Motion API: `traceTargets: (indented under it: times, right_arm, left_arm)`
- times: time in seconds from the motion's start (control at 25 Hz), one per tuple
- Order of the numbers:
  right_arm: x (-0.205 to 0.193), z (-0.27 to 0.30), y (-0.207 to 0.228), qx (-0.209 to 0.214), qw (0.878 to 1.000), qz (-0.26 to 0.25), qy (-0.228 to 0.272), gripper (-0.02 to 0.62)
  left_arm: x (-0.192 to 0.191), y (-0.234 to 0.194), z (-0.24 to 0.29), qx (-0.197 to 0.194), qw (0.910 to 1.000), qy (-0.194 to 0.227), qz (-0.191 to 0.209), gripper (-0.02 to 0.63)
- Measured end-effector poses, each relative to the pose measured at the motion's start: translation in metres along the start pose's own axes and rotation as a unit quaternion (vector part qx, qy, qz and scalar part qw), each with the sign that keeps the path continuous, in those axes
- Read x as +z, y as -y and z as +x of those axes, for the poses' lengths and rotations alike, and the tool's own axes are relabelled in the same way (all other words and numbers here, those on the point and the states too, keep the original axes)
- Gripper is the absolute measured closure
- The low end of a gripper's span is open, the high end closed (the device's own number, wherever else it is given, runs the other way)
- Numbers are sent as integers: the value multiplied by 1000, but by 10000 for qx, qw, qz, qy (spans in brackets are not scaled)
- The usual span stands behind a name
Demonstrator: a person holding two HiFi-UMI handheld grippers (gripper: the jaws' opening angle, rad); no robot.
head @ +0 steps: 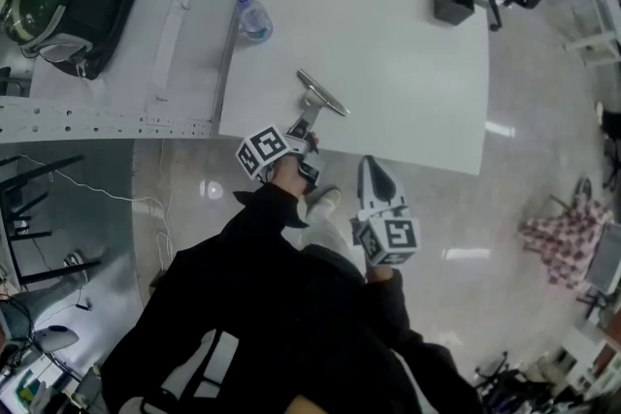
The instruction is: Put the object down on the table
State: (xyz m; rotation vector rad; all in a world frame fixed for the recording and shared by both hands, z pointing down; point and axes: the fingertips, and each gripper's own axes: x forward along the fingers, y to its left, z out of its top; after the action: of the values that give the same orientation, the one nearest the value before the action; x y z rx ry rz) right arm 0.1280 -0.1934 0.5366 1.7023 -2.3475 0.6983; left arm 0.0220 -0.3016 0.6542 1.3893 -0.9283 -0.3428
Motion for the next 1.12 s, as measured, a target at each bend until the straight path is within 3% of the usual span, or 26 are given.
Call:
traceTargets:
  times: [0.36, 0.68, 0.84, 1.0, 1.08, 1.12]
  right_arm:
    - [26, -12, -10, -123, 9995, 2, 287, 606]
    - [47, -21, -20, -128, 9985, 80, 533, 606]
    - [58, -24, -25, -147, 9980, 125, 606, 606]
    - [64, -27, -28, -119, 9977, -25, 660, 606]
    - [69, -29, -31, -92, 9975, 25, 703, 606]
    - [71, -31, -31, -99, 9974, 6, 710, 606]
  left_arm:
    - [-7, 57, -28, -446, 9969, -116, 634, 476]
    - [-17, 88, -57, -747, 9926, -197, 939, 502]
    - [-13, 101, -68, -801, 9883, -130, 1291, 585]
    - [-13, 115, -76, -849, 9762, -171, 1987, 604]
    - [-14, 118, -81, -723, 9615, -158, 2646, 604]
    - [-14, 122, -83, -653, 9485, -114, 3098, 604]
